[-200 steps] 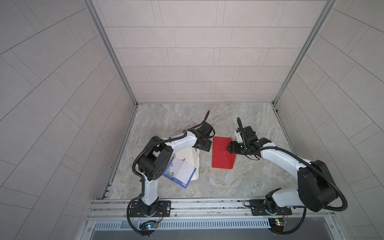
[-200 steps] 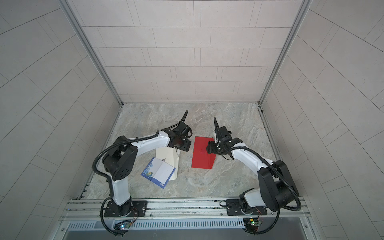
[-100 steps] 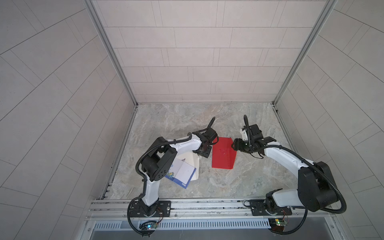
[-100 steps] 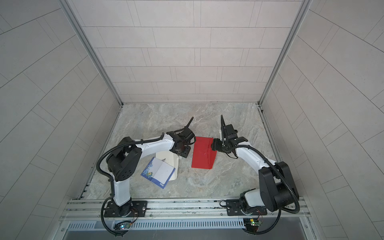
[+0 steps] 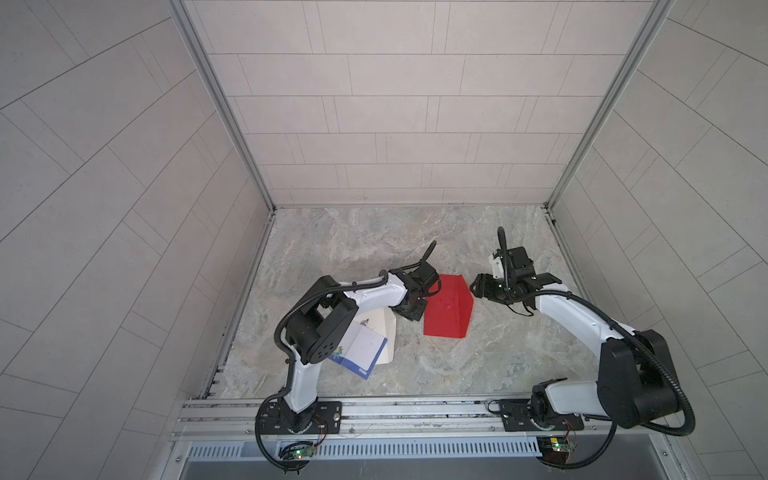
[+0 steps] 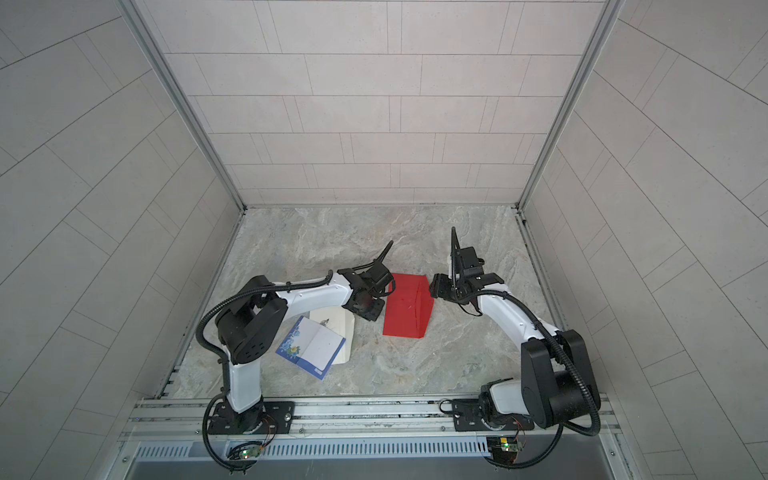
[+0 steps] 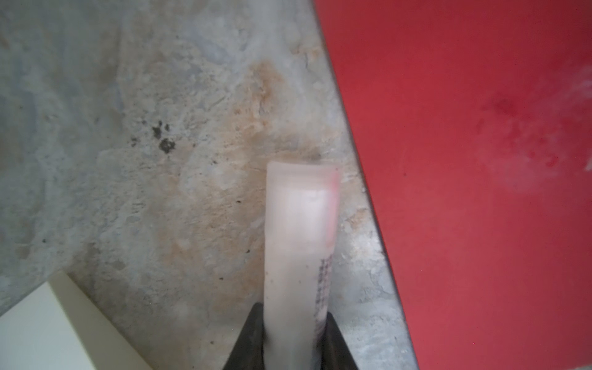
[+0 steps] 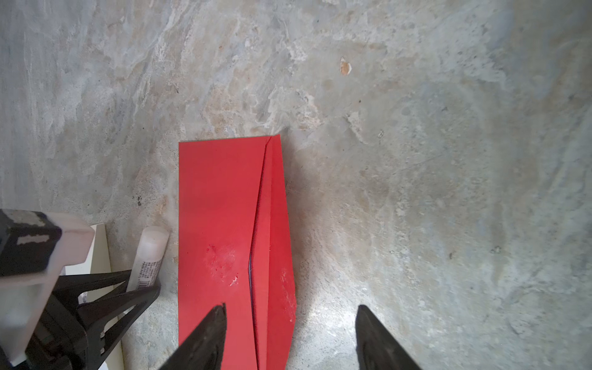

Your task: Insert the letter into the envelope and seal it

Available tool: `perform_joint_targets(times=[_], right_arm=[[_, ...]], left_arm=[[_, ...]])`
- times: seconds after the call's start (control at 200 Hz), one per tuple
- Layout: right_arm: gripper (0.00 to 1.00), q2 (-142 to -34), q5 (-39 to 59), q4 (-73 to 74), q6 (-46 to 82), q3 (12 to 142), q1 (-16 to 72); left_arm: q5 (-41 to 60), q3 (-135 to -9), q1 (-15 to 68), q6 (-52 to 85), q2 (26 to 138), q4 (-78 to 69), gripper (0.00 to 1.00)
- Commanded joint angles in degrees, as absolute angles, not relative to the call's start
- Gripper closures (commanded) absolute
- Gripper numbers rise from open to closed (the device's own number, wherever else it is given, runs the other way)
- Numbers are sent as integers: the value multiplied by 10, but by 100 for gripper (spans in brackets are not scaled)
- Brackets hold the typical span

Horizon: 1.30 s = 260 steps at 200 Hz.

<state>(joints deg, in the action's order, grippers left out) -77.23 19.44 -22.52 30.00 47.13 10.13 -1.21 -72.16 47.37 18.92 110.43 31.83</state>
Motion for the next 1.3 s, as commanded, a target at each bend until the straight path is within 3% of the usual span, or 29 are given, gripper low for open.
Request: perform_joint_targets(times=[0.0, 0.06, 0.17, 0.385, 0.605, 0.926, 1.296], right_arm=[[34, -758, 224, -232, 290, 486, 99], [34, -757, 265, -224, 292, 491, 99], [35, -752, 360, -172, 313, 486, 112], [35, -747, 478, -101, 341, 499, 164], [37, -779, 476, -186, 273, 557, 215], [41, -824, 398, -254, 243, 608, 216], [46, -839, 451, -215, 267, 588, 233]], left_arm=[[26, -680, 477, 157, 1033, 254, 95], [64, -647, 477, 147, 991, 189, 100], [107, -590, 476, 137, 928, 95, 100], [149, -550, 476, 118, 899, 54, 100], [163, -533, 476, 97, 877, 40, 100], [151, -496, 476, 91, 835, 24, 100], [149, -485, 477, 94, 826, 7, 100]])
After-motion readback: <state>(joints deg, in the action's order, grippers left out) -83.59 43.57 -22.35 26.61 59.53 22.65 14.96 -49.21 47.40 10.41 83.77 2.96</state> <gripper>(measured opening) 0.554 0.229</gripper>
